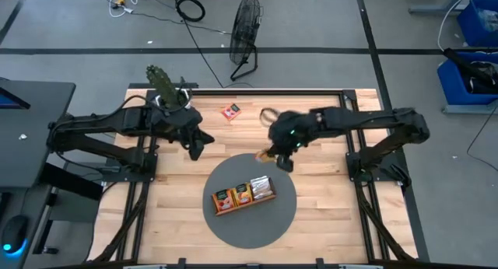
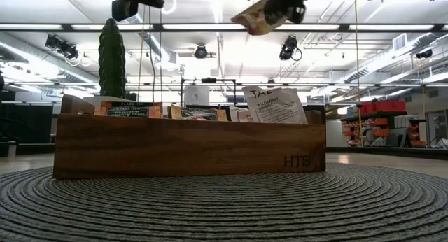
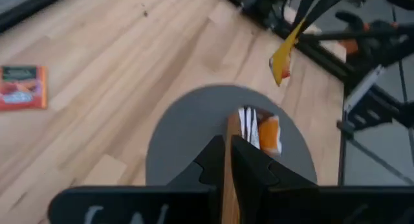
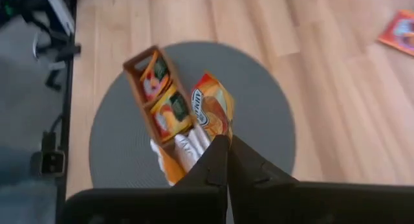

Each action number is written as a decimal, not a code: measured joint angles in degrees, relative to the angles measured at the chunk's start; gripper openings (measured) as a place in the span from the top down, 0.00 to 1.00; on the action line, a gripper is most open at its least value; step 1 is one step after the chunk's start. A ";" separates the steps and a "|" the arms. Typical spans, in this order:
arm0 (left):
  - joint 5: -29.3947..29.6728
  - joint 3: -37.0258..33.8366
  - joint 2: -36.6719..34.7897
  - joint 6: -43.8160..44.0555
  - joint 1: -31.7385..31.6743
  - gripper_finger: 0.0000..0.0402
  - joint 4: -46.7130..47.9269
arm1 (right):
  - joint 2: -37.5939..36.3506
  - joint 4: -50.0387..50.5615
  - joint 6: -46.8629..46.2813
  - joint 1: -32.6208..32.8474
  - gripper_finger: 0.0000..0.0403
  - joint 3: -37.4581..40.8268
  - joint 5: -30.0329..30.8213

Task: Pick & Place Tea
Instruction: Put the yellow tea bag into the middle section of the wooden organizer, then put the orange tea bag into the left section of the wooden organizer

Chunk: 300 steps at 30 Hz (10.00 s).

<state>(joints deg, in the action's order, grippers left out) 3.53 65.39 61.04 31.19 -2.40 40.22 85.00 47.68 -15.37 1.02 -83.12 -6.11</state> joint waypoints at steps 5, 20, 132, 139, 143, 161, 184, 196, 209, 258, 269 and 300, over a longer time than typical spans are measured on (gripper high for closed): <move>-1.26 0.00 0.02 -2.20 3.31 0.92 -0.74 | 7.57 1.65 1.05 3.54 1.00 -5.21 0.77; -4.80 0.04 8.30 -15.34 8.80 0.46 -8.15 | 18.66 2.65 3.38 6.75 1.00 -18.59 11.23; 9.49 0.04 -10.52 -17.36 7.33 0.75 -8.40 | 10.16 -9.17 5.85 6.97 1.00 -18.48 12.09; 11.58 0.05 -14.13 -17.50 7.33 0.75 -4.11 | 16.50 -8.35 5.29 9.31 1.00 -18.48 11.02; 11.56 0.07 -15.41 -16.87 7.33 0.75 -2.97 | 20.46 -6.18 5.16 10.53 1.00 -18.48 11.08; 12.61 0.02 -15.70 -17.50 7.33 0.75 -1.78 | 33.99 -2.66 6.82 16.42 1.00 -18.40 12.46; 13.88 0.02 -15.68 -17.51 7.33 0.75 -1.85 | 37.49 -5.08 7.67 16.49 1.00 -16.47 13.76; 14.84 0.02 -15.70 -18.84 7.33 0.75 -1.85 | 37.47 -4.66 4.79 16.51 0.89 -16.45 10.97; 14.81 0.02 -15.68 -18.42 7.33 0.75 -1.84 | 33.42 -1.61 2.22 16.39 0.59 -16.45 10.99; 0.29 16.19 34.97 -25.76 -17.37 0.75 12.37 | -5.28 -1.99 -13.12 9.46 0.66 -16.54 26.73; 6.71 22.71 43.23 -30.10 -19.93 0.50 12.51 | -7.97 -1.03 -14.13 9.54 0.66 -16.54 26.40; 5.57 23.47 56.24 -31.68 -25.96 0.40 8.74 | -9.96 7.46 -17.18 9.50 0.66 -16.49 29.66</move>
<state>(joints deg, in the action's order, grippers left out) 9.10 88.86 117.28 -0.48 -28.36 48.96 75.05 55.14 -32.56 10.52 -99.61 23.55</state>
